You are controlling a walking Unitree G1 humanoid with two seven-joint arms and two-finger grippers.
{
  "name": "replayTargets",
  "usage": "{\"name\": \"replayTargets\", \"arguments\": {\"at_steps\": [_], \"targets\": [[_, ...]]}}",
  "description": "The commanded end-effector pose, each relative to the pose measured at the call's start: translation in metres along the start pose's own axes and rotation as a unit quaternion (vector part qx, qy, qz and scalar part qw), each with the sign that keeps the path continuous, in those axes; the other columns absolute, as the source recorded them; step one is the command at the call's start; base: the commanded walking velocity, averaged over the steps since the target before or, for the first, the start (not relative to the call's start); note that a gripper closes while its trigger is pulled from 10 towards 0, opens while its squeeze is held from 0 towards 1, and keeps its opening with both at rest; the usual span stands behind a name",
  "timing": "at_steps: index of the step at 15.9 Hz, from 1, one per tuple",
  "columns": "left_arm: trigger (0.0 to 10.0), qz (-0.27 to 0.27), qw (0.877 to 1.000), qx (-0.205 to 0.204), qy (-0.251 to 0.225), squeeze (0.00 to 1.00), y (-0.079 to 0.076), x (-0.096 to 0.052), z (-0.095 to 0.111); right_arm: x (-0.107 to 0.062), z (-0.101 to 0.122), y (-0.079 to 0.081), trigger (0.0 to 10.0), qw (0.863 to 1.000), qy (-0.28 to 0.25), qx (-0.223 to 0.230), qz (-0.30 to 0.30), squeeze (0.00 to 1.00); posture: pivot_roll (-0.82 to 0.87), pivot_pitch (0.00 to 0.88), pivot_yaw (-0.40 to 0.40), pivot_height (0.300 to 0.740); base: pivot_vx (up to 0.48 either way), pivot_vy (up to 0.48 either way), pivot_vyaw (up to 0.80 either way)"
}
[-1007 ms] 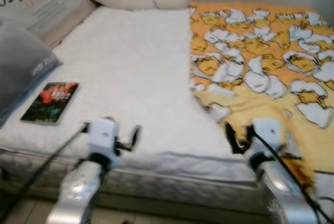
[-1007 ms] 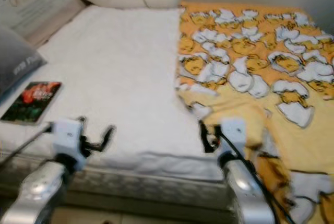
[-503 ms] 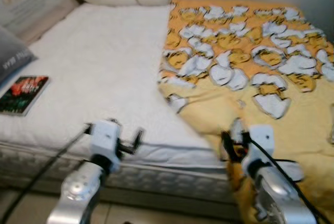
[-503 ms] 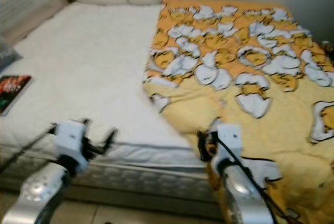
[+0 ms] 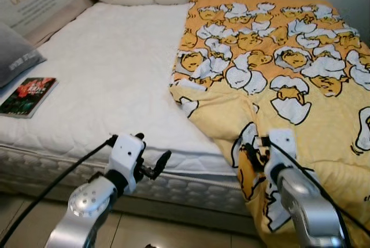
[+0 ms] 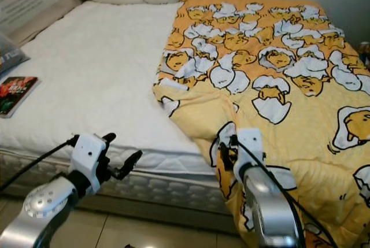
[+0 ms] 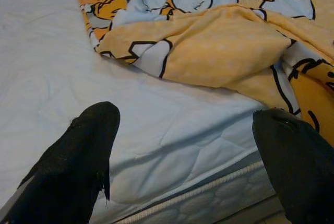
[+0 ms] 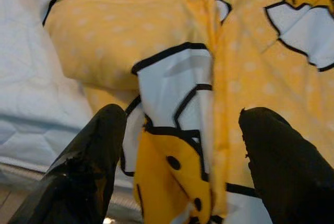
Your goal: Clean up the room
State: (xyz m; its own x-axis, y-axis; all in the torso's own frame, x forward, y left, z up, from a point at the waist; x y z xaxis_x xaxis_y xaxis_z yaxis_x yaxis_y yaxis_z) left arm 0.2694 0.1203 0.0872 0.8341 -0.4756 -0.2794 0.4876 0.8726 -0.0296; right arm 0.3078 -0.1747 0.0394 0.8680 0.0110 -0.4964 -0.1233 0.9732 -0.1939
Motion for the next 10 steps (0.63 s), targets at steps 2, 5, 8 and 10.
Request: {"name": "replayTargets", "arguments": {"at_steps": [2,5,8,10], "targets": [[10.0,-0.035,0.999,0.013,0.009,0.09,-0.005,0.004,0.0,0.011,-0.012,-0.006,10.0,0.999,0.043,0.001,-0.008,0.0,-0.02,0.0,0.029,0.74,0.0,0.0,0.0],[10.0,-0.062,0.998,0.027,0.018,0.09,-0.008,0.008,0.0,0.026,-0.025,-0.029,10.0,0.995,0.091,-0.019,-0.033,1.0,-0.01,0.0,0.021,0.74,0.0,0.0,0.0],[10.0,-0.089,0.995,0.028,0.023,0.09,-0.014,0.007,0.0,0.028,-0.035,-0.043,10.0,0.991,0.119,-0.027,-0.048,1.0,-0.01,0.0,0.016,0.74,0.0,0.0,0.0],[10.0,-0.175,0.983,0.035,0.045,0.09,-0.035,0.006,-0.004,0.03,-0.054,-0.061,10.0,0.984,0.164,-0.032,-0.062,1.0,-0.01,0.0,0.014,0.74,0.0,0.0,0.0]]}}
Point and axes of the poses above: a point about 5 cm out from each wrist's last joint towards the gripper, its own x axis pointing out of the wrist towards the gripper, its own z axis along the axis of the wrist's last joint, y = z × x, the point moved 6 cm from there along x, pointing out of the wrist towards the gripper, and after that the axes turned 8 degrees about -x, right-handed, at the moved point
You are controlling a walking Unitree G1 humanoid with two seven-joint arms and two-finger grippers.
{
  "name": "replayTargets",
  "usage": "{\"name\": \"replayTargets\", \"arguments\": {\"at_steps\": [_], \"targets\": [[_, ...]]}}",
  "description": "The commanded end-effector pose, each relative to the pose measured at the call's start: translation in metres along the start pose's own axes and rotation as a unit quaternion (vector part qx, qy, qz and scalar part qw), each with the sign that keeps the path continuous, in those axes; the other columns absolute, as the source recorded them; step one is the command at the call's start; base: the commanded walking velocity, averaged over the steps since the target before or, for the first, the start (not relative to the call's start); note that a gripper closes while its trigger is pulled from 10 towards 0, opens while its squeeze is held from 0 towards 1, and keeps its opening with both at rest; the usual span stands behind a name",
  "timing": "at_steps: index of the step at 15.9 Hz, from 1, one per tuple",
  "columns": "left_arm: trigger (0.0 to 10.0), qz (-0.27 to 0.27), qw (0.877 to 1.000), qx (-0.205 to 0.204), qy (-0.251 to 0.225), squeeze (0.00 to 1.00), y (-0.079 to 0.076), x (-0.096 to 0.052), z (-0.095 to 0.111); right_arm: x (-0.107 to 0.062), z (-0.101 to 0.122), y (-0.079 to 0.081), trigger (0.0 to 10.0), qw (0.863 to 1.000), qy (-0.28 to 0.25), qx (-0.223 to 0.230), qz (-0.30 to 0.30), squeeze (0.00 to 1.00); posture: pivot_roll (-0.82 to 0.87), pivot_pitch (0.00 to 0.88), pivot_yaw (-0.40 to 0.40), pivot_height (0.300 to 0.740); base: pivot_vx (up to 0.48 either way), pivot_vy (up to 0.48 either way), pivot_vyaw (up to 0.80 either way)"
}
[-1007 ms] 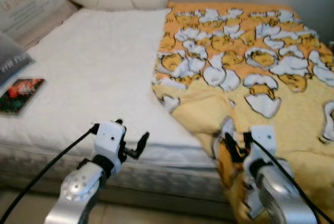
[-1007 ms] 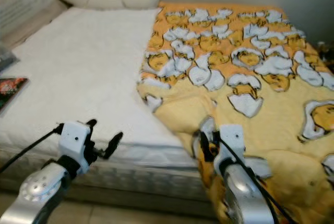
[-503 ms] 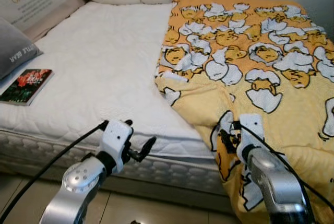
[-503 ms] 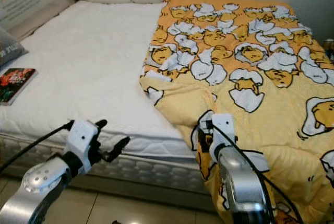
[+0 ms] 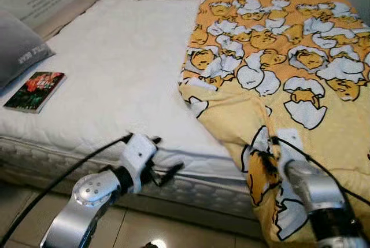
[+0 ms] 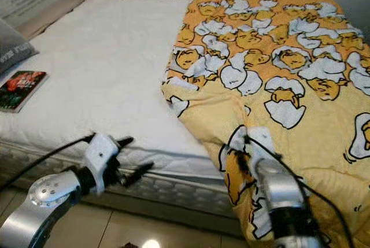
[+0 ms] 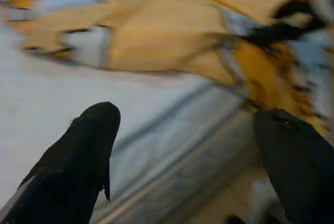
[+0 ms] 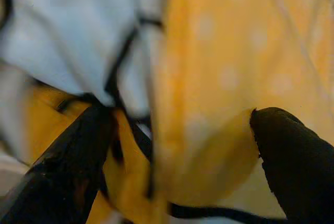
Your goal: Clean up the room
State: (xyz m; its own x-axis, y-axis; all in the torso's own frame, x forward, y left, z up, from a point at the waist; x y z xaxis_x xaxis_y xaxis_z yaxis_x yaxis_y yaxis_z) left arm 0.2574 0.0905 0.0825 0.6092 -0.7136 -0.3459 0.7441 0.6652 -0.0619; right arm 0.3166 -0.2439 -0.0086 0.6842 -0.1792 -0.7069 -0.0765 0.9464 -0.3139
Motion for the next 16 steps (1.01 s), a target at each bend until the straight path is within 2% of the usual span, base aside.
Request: {"name": "replayTargets", "arguments": {"at_steps": [1,2,3,4,5,7,9,10,16], "targets": [[10.0,-0.026,1.0,0.003,0.006,0.09,-0.005,0.002,0.001,0.002,-0.004,-0.003,10.0,1.0,0.01,0.002,-0.006,1.0,-0.01,0.0,0.014,0.74,0.0,0.0,0.0],[10.0,-0.046,0.999,0.01,0.015,0.09,-0.008,0.003,0.0,0.006,-0.008,-0.004,10.0,1.0,0.022,0.006,-0.002,1.0,-0.01,0.0,0.021,0.74,0.0,0.0,0.0],[10.0,-0.058,0.998,0.018,0.02,0.09,-0.008,0.004,0.001,0.01,-0.014,-0.006,10.0,0.999,0.038,0.005,0.003,0.0,-0.01,0.0,0.022,0.74,0.0,0.0,0.0],[10.0,-0.059,0.998,0.025,0.019,0.09,-0.005,0.006,0.004,0.012,-0.019,-0.014,9.6,0.999,0.051,-0.002,-0.001,0.0,-0.01,0.0,0.022,0.74,0.0,0.0,0.0],[10.0,-0.06,0.998,0.026,0.019,0.09,-0.004,0.005,0.004,0.012,-0.019,-0.016,8.5,0.999,0.051,0.0,-0.003,0.0,-0.01,0.0,0.022,0.74,0.0,0.0,0.0],[10.0,-0.065,0.997,0.026,0.021,0.09,-0.004,0.004,0.004,0.011,-0.015,-0.022,3.5,0.999,0.046,0.01,-0.005,0.0,-0.01,0.0,0.024,0.74,0.0,0.0,0.0],[10.0,-0.08,0.996,0.023,0.026,0.09,-0.009,0.002,0.002,0.008,-0.014,-0.02,0.3,0.999,0.04,0.008,0.012,0.0,-0.01,0.0,0.025,0.74,0.0,0.0,0.0],[10.0,-0.082,0.996,0.022,0.027,0.09,-0.01,0.002,0.002,0.007,-0.014,-0.02,0.0,0.999,0.038,0.008,0.015,0.0,-0.01,0.0,0.026,0.74,0.0,0.0,0.0],[10.0,-0.104,0.994,0.022,0.034,0.09,-0.013,0.002,0.002,0.005,-0.015,-0.017,0.0,0.999,0.036,0.008,0.039,0.0,-0.01,0.0,0.025,0.74,0.0,0.0,0.0]]}}
Point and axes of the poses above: a point about 5 cm out from each wrist's last joint towards the gripper, its own x axis pointing out of the wrist towards the gripper, its own z axis along the axis of the wrist's last joint, y = z × x, the point moved 6 cm from there along x, pointing out of the wrist towards the gripper, and after that the axes turned 8 degrees about -x, right-handed, at the moved point
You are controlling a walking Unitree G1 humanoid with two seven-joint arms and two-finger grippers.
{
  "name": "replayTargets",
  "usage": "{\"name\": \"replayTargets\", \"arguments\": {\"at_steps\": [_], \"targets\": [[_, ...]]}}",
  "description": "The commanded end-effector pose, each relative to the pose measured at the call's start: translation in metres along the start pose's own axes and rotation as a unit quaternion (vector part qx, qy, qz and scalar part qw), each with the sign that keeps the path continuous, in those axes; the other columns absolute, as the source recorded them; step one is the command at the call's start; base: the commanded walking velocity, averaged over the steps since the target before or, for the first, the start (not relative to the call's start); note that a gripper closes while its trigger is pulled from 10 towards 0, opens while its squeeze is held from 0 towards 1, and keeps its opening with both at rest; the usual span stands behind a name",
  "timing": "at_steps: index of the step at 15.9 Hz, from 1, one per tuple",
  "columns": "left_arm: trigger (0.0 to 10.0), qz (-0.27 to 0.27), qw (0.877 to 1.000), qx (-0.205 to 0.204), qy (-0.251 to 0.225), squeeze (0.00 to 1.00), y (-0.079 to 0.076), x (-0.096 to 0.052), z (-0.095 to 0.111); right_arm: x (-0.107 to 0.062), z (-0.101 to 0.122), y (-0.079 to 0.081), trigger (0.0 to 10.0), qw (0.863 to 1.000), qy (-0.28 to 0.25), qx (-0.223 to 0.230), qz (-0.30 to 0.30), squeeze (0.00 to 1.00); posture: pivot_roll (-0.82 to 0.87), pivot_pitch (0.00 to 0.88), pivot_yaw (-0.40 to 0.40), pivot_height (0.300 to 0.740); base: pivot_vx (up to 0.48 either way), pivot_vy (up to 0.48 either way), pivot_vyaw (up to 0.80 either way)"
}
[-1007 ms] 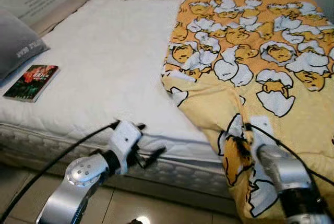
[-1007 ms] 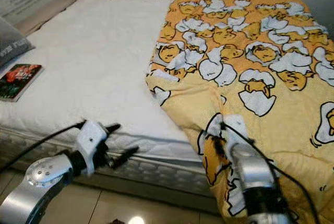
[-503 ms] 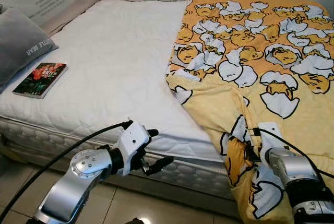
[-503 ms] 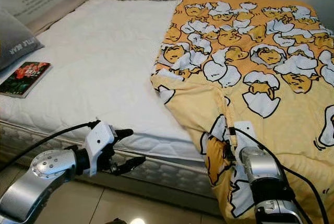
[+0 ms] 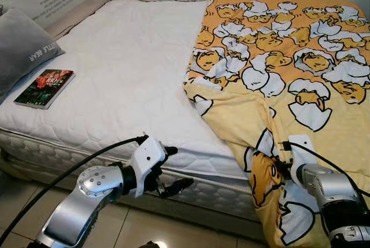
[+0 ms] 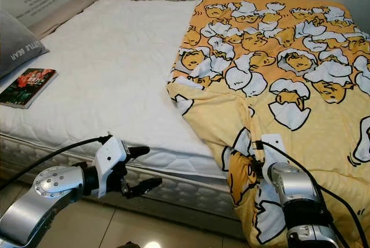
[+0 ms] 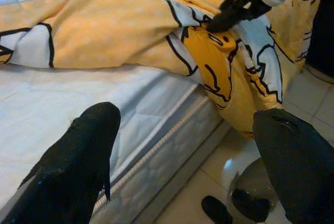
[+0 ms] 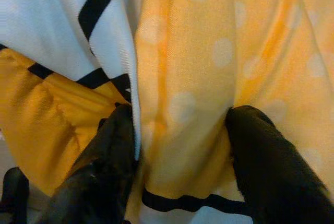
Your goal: Clean up the room
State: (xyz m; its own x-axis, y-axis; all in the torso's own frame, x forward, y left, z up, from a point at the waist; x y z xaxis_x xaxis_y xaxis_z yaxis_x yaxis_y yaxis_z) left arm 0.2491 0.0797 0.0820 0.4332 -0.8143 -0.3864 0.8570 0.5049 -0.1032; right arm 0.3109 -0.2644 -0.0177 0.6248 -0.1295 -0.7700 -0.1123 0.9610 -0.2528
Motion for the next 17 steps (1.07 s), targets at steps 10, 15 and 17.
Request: {"name": "replayTargets", "arguments": {"at_steps": [10,15,17], "targets": [[10.0,-0.014,1.0,-0.002,0.014,0.09,-0.0019,0.0,-0.0012,0.0025,0.0014,0.0008,0.0,1.0,-0.002,-0.004,0.005,0.0,-0.02,0.0,0.026,0.74,0.0,0.0,0.0],[10.0,-0.014,1.0,-0.003,0.014,0.09,-0.0026,0.001,-0.0021,0.0026,0.001,-0.0026,0.0,1.0,-0.005,-0.006,0.006,0.0,-0.02,0.0,0.027,0.74,0.0,0.0,0.0],[10.0,-0.012,1.0,-0.003,0.015,0.09,-0.0022,0.0003,-0.003,0.0005,0.0068,-0.0009,0.0,0.999,-0.026,-0.012,0.022,0.0,-0.02,0.0,0.026,0.74,0.0,0.0,0.0]]}}
Point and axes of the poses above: a point about 5 cm out from each wrist's last joint towards the gripper, its own x axis pointing out of the wrist towards the gripper, its own z axis along the axis of the wrist's last joint, y = z × x, the point moved 6 cm from there along x, pointing out of the wrist towards the gripper, and after that the axes turned 8 degrees about -x, right-handed, at the moved point
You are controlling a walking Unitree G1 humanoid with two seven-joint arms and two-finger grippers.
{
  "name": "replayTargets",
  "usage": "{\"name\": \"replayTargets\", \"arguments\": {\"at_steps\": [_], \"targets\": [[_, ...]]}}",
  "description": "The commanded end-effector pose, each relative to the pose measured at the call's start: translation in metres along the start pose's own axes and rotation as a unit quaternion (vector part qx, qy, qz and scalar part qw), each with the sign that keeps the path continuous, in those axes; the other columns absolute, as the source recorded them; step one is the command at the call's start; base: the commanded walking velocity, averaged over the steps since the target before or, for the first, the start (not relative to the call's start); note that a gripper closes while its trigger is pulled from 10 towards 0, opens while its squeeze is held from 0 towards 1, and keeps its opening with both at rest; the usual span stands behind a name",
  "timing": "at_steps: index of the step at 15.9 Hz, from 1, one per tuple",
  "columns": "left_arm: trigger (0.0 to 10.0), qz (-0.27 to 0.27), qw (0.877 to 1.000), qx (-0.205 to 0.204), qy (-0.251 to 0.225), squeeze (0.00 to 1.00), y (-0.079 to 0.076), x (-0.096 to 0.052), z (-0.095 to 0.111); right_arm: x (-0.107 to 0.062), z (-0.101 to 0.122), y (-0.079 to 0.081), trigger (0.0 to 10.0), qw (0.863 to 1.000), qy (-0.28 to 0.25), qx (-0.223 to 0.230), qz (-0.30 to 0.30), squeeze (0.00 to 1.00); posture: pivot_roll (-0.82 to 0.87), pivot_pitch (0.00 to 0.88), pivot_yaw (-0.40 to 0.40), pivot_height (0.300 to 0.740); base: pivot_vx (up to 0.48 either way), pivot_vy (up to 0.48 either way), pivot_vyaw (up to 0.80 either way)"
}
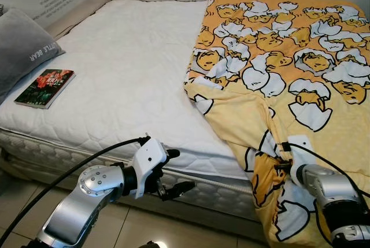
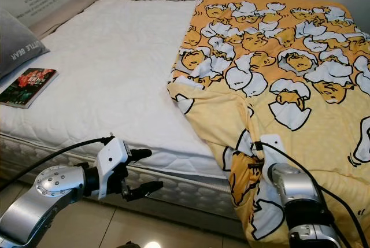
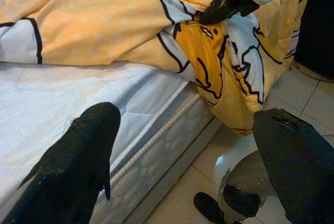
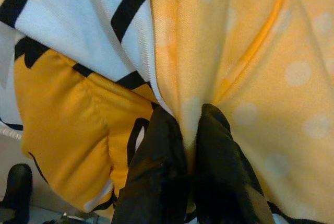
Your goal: Clean up the room
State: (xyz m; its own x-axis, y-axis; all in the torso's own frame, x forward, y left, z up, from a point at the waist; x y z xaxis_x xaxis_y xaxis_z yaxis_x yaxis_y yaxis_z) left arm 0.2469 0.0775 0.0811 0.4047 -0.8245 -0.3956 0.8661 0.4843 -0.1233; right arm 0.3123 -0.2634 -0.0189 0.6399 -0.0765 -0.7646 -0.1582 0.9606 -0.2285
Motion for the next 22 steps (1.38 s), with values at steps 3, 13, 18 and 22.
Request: {"name": "replayTargets", "arguments": {"at_steps": [3,13,18,22], "targets": [[10.0,0.005,1.0,0.003,0.01,0.09,0.001,-0.003,-0.003,-0.01,0.023,0.028,0.0,0.994,-0.066,-0.02,0.09,0.0,-0.02,0.0,0.025,0.74,0.0,0.0,0.0],[10.0,-0.026,0.999,-0.011,0.025,0.09,-0.02,-0.006,-0.014,-0.121,0.002,0.176,3.5,0.824,-0.122,-0.159,0.53,0.0,-0.02,0.002,0.022,0.74,0.0,0.0,0.0],[10.0,-0.019,0.999,-0.008,0.027,0.09,-0.016,-0.006,-0.014,-0.121,0.013,0.184,10.0,0.83,-0.129,-0.115,0.531,1.0,-0.02,0.0,0.025,0.74,0.0,0.0,0.0],[10.0,-0.017,0.999,-0.005,0.028,0.09,-0.013,-0.007,-0.013,-0.114,0.01,0.19,10.0,0.84,-0.126,-0.117,0.514,1.0,-0.01,0.0,0.03,0.74,0.0,0.0,0.0]]}}
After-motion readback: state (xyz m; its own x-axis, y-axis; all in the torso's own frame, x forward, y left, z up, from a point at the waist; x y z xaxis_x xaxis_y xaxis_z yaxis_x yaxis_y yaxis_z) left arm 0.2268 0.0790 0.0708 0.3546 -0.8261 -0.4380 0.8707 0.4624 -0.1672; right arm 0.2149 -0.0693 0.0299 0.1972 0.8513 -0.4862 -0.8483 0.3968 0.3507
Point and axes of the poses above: a point about 5 cm out from each wrist's last joint towards the gripper, its own x axis pointing out of the wrist towards the gripper, its own z axis along the axis of the wrist's last joint, y = z × x, the point moved 6 cm from there along x, pointing out of the wrist towards the gripper, and after that the axes turned 8 degrees about -x, right-handed, at the moved point
